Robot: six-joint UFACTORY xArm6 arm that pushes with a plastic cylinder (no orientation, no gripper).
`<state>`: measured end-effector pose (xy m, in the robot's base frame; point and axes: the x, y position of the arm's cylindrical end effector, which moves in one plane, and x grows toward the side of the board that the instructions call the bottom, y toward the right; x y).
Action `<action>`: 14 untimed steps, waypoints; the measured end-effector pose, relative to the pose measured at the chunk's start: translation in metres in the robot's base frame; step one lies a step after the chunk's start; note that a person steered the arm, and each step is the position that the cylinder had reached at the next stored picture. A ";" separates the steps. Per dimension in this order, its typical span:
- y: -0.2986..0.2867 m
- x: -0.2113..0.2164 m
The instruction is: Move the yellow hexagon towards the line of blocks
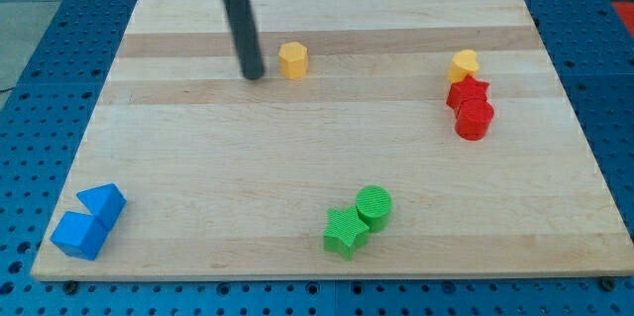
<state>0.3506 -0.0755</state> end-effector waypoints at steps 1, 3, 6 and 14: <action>0.075 -0.001; 0.067 0.006; 0.034 -0.032; 0.214 -0.042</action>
<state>0.3088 0.1381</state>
